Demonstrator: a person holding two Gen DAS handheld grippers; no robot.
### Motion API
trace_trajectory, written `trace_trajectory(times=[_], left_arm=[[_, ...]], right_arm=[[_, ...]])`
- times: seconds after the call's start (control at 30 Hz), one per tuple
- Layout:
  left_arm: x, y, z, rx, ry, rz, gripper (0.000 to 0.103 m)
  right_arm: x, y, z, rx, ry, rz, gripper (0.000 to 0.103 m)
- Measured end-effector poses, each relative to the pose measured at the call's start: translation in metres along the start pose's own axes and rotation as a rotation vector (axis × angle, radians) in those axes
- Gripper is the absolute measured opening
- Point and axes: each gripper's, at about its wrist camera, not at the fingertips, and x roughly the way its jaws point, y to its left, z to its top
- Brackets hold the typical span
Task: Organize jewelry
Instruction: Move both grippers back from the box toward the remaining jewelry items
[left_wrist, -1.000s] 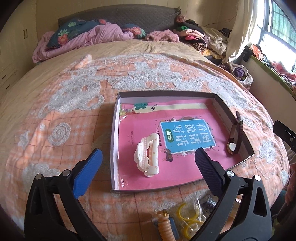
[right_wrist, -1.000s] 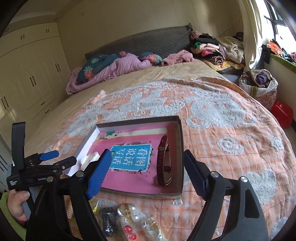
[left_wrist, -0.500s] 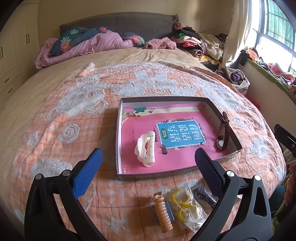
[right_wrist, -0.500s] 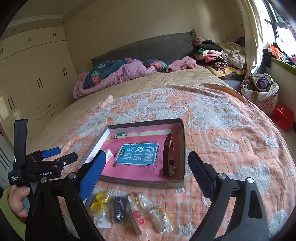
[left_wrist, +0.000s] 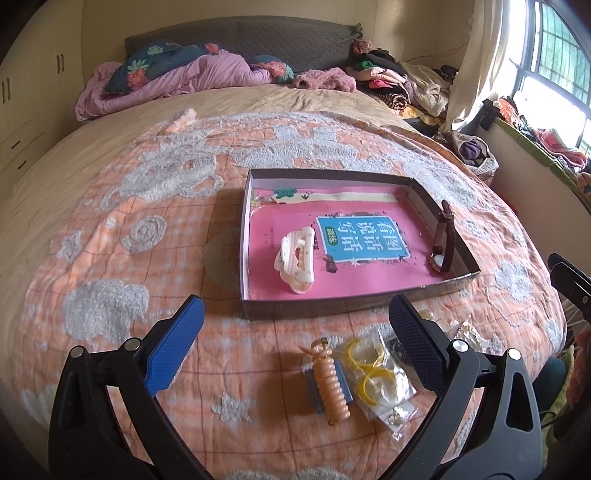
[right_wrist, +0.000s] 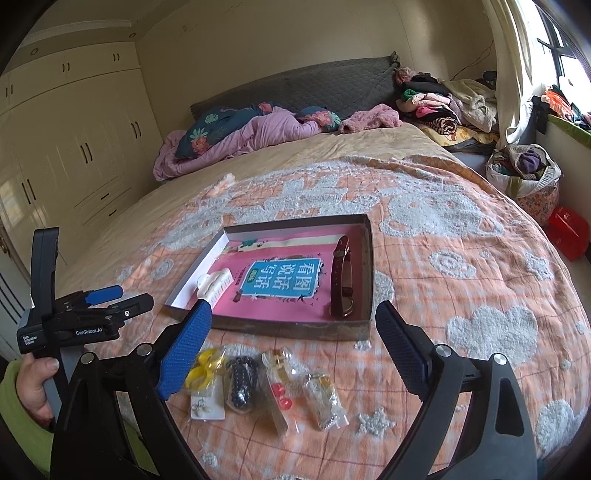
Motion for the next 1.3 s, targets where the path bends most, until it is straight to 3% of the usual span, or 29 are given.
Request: trace_trajectory(times=[0.5,0.73,0.97,1.23,1.3], left_arm=[[0.01,0.009,-0.041,-0.018,0.091,-0.031,0.093],[0.018,0.008,-0.056,-0.039,0.132,-0.084,0.093],[0.025,0.002,-0.063,-0.045,0.161,-0.122,0.075],[0.034,-0.002,-0.069,-0.043,0.186,-0.137,0.069],[0.036,-0.001,-0.07,-0.046,0.186,-0.138,0.063]], right_arm=[[0.009,0.007,-0.033,-0.05,0.095,0.007,0.089],[0.014,0.013,-0.048,-0.083,0.133,0.006,0.089],[0.02,0.016,-0.058,-0.098,0.171,0.014,0.082],[0.031,0.017,-0.068,-0.108,0.212,0.021,0.076],[0.036,0.017,-0.07,-0.111,0.224,0.027,0.074]])
